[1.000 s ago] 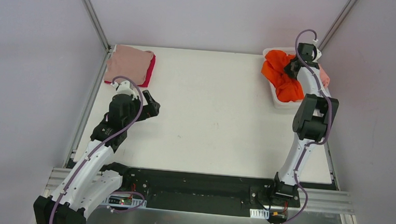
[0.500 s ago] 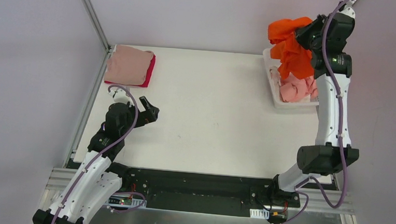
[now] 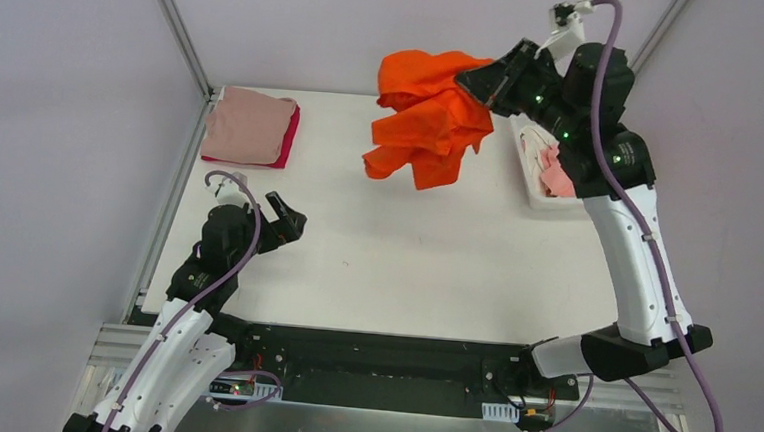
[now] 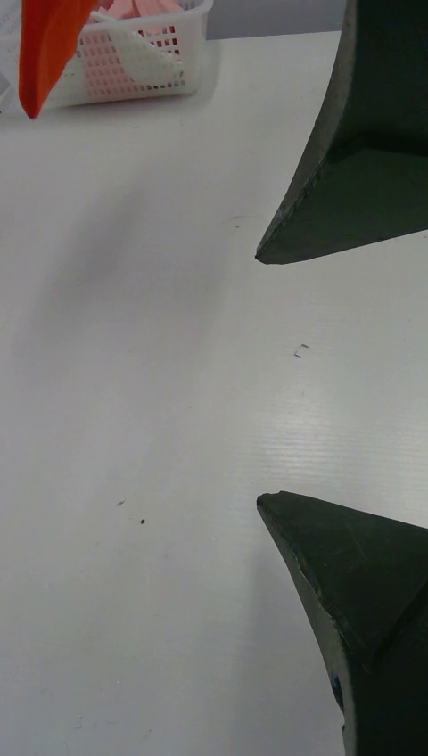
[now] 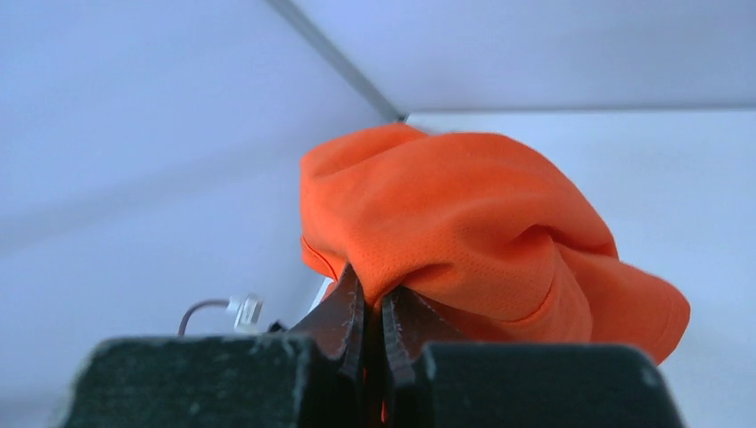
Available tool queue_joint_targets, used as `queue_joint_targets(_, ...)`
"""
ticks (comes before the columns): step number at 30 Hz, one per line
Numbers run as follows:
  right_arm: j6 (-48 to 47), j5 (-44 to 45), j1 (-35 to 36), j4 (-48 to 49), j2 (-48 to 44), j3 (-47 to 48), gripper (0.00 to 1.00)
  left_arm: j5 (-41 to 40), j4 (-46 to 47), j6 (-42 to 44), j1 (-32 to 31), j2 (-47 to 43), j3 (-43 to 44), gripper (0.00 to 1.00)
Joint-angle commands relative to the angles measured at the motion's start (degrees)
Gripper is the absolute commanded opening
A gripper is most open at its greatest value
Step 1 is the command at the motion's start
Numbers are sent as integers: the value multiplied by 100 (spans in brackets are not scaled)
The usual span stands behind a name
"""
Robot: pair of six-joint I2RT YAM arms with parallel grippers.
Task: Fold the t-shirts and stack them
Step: Move the tshirt to the center of the board
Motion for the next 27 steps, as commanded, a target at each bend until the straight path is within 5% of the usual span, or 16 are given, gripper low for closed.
queue_joint_targets(1, 589, -565, 519, 796, -510, -1068, 0, -112, -171, -216, -27, -65, 0, 99)
queue_joint_targets(7, 760, 308, 1519, 1995, -1090, -3496, 0, -205, -280, -291, -27, 3, 21, 99)
queue_joint_targets(13, 891, 952, 1692, 2665, -740, -5092, 0, -72, -286, -323, -27, 242, 54, 99)
queue_joint_targets(24, 862, 2763, 1701, 2820, 1638, -4751, 6, 880, -102, -586, -27, 978, 37, 99)
queue_joint_targets(27, 902, 2921, 1703, 2708, 2054, -4358, 16, 1372, 207, -711, -27, 1141, -111, 100)
